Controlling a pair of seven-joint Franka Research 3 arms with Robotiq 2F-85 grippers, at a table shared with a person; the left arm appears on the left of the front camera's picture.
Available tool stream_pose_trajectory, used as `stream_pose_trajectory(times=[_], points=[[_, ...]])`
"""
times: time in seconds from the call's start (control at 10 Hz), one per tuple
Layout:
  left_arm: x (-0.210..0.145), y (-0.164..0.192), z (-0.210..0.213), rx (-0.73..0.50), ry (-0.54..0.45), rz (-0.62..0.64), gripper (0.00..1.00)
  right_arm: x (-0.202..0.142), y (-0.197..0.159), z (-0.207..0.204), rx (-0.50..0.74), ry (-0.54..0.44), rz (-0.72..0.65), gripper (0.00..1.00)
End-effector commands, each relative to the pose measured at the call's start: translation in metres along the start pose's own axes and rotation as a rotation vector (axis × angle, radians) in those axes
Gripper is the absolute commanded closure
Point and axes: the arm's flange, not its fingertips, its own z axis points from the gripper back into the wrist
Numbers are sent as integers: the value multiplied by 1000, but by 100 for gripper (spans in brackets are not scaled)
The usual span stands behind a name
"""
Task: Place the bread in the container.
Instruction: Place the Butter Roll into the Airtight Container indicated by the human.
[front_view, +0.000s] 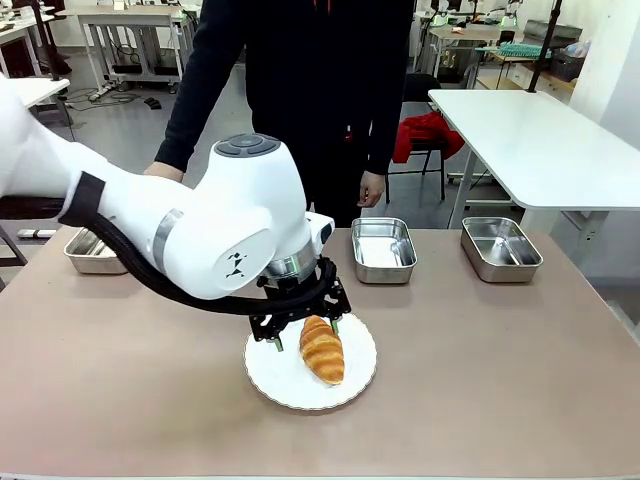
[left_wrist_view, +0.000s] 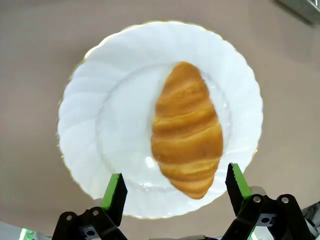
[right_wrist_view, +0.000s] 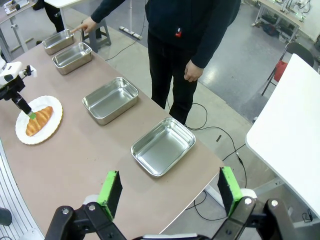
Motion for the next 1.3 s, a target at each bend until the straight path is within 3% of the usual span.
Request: stream_pose_trajectory(times=[0.0,0.6,1.1,1.2], points=[[7,-20,-12,11,4,-8,0,2,1,0,1,-10,5,0],[10,-33,-36,99,70,-35,0,2,1,0,1,-10,5,0],[8,-33,-51,126,60,-75,0,2,1,0,1,-10,5,0],[9,-33,-52,126,51,-87,4,2,1,0,1,-10,5,0]])
